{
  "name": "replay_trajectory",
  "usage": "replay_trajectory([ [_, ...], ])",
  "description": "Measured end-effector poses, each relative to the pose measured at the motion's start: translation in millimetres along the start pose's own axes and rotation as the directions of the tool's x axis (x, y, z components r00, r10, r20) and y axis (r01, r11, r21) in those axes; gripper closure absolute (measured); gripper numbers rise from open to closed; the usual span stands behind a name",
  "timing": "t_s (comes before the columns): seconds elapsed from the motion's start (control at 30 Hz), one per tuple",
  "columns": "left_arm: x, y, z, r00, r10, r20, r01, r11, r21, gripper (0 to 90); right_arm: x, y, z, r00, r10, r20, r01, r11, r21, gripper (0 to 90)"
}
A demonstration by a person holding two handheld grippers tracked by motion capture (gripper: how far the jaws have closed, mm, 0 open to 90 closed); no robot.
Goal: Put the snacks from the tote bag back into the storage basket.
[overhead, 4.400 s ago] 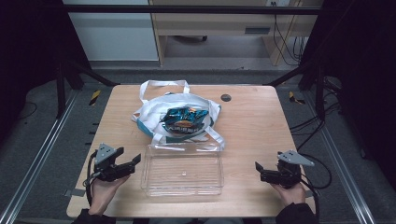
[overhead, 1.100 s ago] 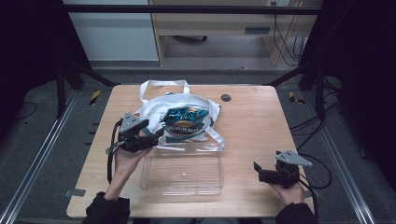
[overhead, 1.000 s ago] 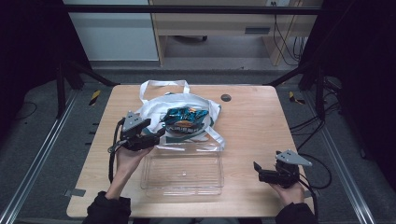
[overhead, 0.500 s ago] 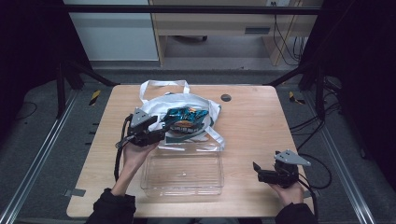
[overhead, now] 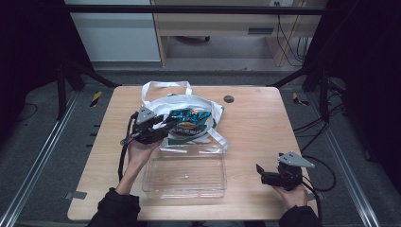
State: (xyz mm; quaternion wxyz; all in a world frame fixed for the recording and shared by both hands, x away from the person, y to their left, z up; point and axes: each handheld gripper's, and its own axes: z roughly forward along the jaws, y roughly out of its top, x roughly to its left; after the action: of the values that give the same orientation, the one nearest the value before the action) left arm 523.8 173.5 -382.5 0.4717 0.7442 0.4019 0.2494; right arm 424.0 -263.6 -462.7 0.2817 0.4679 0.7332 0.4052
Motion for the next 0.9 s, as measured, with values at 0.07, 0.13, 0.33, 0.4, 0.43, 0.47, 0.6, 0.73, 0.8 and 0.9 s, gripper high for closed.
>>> replay_trajectory([
  [0.07, 0.2, 1.0, 2.3, 1.0000, 0.000, 0.005, 0.000, 1.0000, -0.002, 53.0, -0.2, 0.1, 0.1, 1.0000, 0.000, 0.000, 0.000, 1.000, -0.001, 4.0],
  [0.13, 0.2, 1.7, 3.3, 1.0000, 0.002, 0.002, -0.002, 1.0000, -0.004, 59.7, -0.4, 0.1, 0.2, 1.0000, -0.001, -0.001, 0.001, 1.000, 0.000, 4.0],
  [0.33, 1.1, 2.0, 5.6, 0.9999, 0.002, 0.014, -0.001, 0.9999, -0.011, 73.6, -0.4, 0.1, 0.1, 1.0000, 0.000, -0.003, 0.000, 1.000, 0.001, 4.0],
  [0.4, 1.4, 1.8, 6.0, 0.9999, 0.003, 0.015, -0.003, 0.9999, -0.011, 79.0, -0.4, 0.2, -0.2, 1.0000, 0.001, -0.002, -0.001, 1.000, 0.001, 4.0],
  [0.43, 1.3, 1.8, 5.8, 0.9999, 0.005, 0.011, -0.005, 0.9999, -0.009, 82.9, -0.4, 0.2, -0.2, 1.0000, 0.001, -0.002, -0.001, 1.000, 0.001, 4.0],
  [0.47, 1.3, 1.8, 5.7, 0.9999, 0.007, 0.008, -0.007, 0.9999, -0.008, 84.0, -0.4, 0.2, -0.2, 1.0000, 0.001, -0.002, -0.001, 1.000, 0.001, 4.1],
  [0.6, 0.2, 1.6, 5.5, 0.9999, 0.014, -0.003, -0.014, 0.9999, 0.000, 87.5, -0.2, 0.2, -0.1, 1.0000, 0.003, -0.004, -0.003, 1.000, 0.004, 4.1],
  [0.73, -0.9, 1.5, 5.4, 0.9999, 0.013, -0.001, -0.013, 0.9999, 0.000, 88.4, -0.4, 0.2, -0.2, 1.0000, 0.001, -0.002, -0.001, 1.000, 0.004, 4.1],
  [0.8, -1.5, 1.2, 4.8, 1.0000, 0.006, 0.003, -0.006, 1.0000, 0.000, 88.4, -0.5, 0.2, -0.4, 1.0000, 0.001, -0.001, -0.001, 1.000, 0.002, 4.1],
  [0.9, -3.2, -0.1, 2.3, 1.0000, 0.006, 0.008, -0.006, 1.0000, 0.008, 87.9, -0.5, 0.2, -0.3, 1.0000, 0.000, -0.001, 0.000, 1.000, 0.004, 4.1],
])
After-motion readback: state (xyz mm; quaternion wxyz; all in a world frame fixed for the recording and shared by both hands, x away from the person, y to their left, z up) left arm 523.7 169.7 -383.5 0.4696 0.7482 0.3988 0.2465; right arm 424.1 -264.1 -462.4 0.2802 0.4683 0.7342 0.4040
